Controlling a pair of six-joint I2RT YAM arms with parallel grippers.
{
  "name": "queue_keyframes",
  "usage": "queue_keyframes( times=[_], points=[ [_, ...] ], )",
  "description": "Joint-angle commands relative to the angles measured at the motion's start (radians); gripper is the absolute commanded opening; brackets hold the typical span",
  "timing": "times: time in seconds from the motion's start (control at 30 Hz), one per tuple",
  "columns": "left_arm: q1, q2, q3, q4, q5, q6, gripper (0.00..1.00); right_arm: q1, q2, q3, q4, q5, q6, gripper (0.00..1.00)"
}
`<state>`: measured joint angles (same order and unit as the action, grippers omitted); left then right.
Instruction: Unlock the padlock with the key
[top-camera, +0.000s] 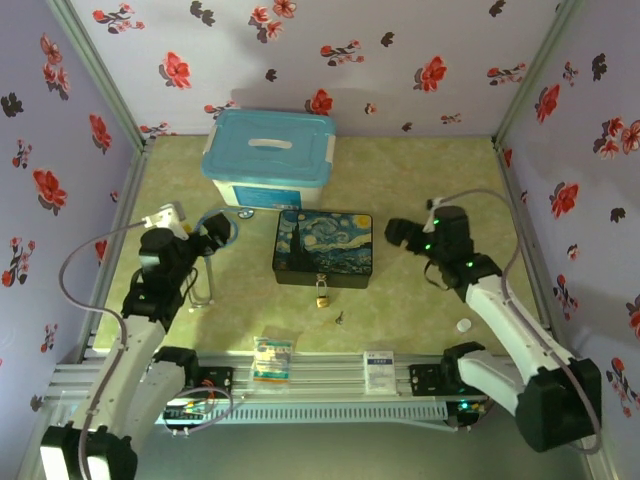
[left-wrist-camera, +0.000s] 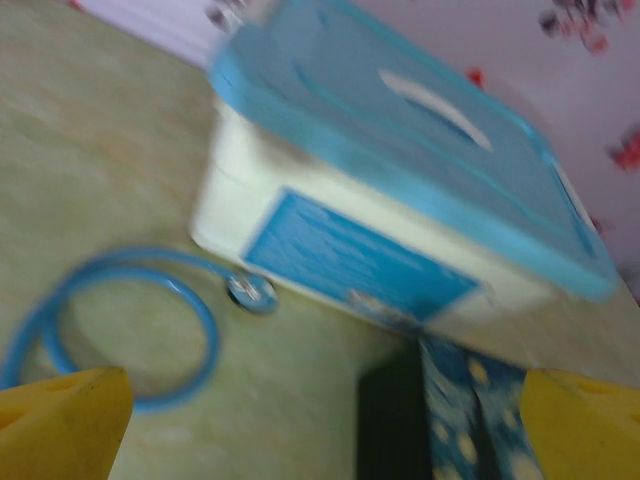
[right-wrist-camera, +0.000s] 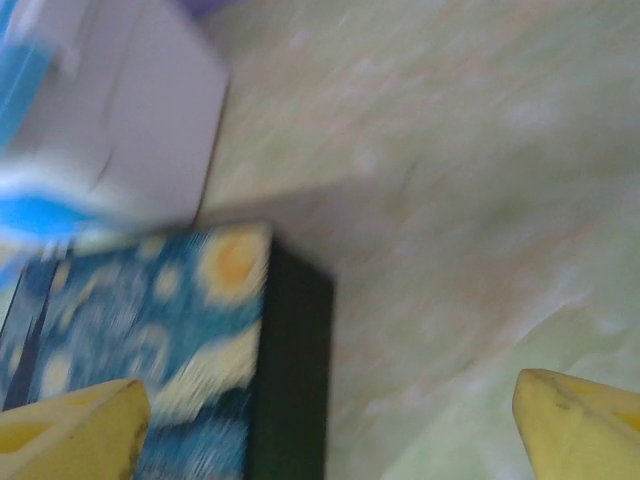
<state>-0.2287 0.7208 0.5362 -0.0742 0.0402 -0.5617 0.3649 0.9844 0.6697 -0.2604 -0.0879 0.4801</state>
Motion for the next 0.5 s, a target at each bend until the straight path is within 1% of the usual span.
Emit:
queue_keyframes(
  times=[0.0,0.1,0.13,0.2,0.23,0.33,0.47],
  points=[
    [-0.119,-0.018,0.026,-0.201,0.041,-0.065,1.0,0.169,-0.047,-0.024,-0.216,0.158,0.028,0.92],
    [-0.244,-0.023,0.021,-0.209,0.017,-0.113,1.0,0.373,-0.086,-0.039,-0.323,0.345,0.081,0.82],
    [-0.278,-0.023,0.022,-0.215,0.004,-0.124,1.0,0.416,-0.089,-0.049,-0.333,0.367,0.103,0.81],
    [-0.346,-0.021,0.021,-0.222,-0.041,-0.156,1.0,0.508,-0.089,-0.072,-0.337,0.379,0.168,0.79],
    [-0.377,-0.02,0.017,-0.217,-0.055,-0.17,1.0,0.536,-0.084,-0.085,-0.326,0.381,0.198,0.78],
    [-0.465,-0.007,0.006,-0.193,-0.094,-0.218,0.99,0.664,-0.042,-0.13,-0.23,0.385,0.296,0.76],
    [-0.562,0.025,-0.008,-0.199,-0.164,-0.269,0.99,0.824,0.095,-0.14,-0.073,0.412,0.372,0.78]
  ],
)
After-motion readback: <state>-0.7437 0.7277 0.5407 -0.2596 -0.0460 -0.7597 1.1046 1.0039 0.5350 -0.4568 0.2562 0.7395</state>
